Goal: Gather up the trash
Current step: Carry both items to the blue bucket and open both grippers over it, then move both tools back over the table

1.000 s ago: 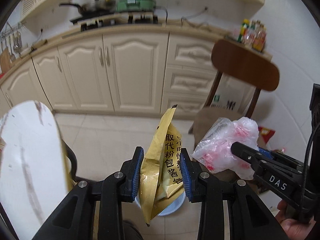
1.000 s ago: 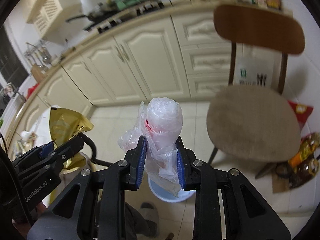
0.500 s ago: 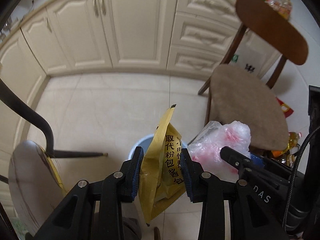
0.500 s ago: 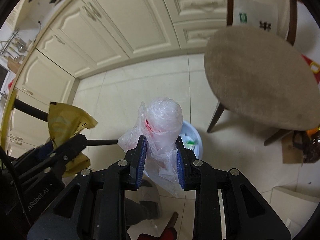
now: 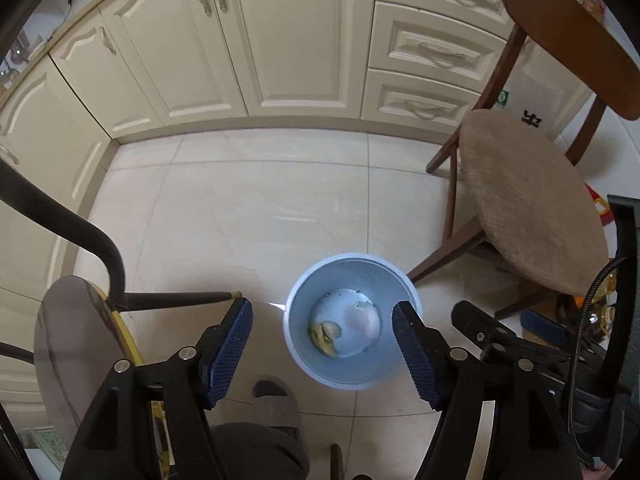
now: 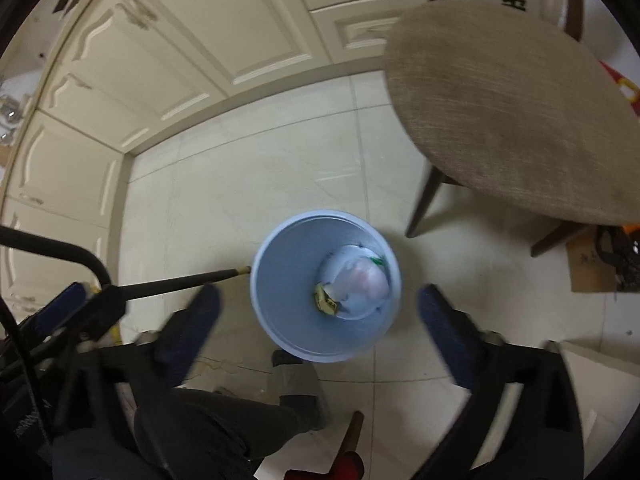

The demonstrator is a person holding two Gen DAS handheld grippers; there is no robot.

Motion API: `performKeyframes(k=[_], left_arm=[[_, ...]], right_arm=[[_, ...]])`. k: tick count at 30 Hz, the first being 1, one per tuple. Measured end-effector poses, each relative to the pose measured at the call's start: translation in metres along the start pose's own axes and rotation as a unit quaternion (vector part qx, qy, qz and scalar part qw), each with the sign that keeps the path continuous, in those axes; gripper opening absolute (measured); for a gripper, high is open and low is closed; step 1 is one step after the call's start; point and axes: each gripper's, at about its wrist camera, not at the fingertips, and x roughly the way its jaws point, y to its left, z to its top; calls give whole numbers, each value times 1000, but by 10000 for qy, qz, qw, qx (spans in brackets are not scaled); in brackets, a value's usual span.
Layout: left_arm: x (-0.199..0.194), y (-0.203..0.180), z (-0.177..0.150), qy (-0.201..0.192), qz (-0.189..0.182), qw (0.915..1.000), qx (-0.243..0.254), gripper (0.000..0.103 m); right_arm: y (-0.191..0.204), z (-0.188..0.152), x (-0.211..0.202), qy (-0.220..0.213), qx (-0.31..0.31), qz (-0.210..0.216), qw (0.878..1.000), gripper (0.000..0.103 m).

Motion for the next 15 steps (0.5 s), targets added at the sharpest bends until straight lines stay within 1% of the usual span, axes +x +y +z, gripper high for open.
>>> performKeyframes(k=[2, 4, 5, 7, 8, 10, 13, 14, 15], left_arm=[[-8, -3, -7, -97, 86, 9999, 36, 71], [-21, -7, -21, -181, 97, 9998, 59, 74], [-23, -11, -21, -206, 94, 9997, 69, 75], [-39, -10, -35, -264, 39, 9996, 77, 75], [-44, -12, -37, -314, -11, 9995, 78, 75], [-69, -7, -52, -430, -67, 9990, 89, 75], [-102, -4, -65, -663, -198, 9976, 83, 76], [-114, 0, -71, -726, -258, 9970, 68, 76], [-129, 5, -79, -801, -321, 9963, 38, 79]], right_arm=[[-1, 0, -2, 50, 29, -92, 9999, 103], [-1, -1, -7, 48, 61, -158, 9998, 103], [-1, -1, -10, 28, 93, -130, 9999, 103], [-2, -1, -18, -46, 157, -38, 9999, 103], [-1, -1, -23, -85, 159, -27, 9998, 103], [2, -2, -36, -202, 148, -2, 9997, 103], [9, -5, -58, -392, 141, 83, 9991, 103], [12, -6, -68, -483, 127, 117, 9987, 103], [16, -7, -77, -551, 106, 140, 9983, 103]])
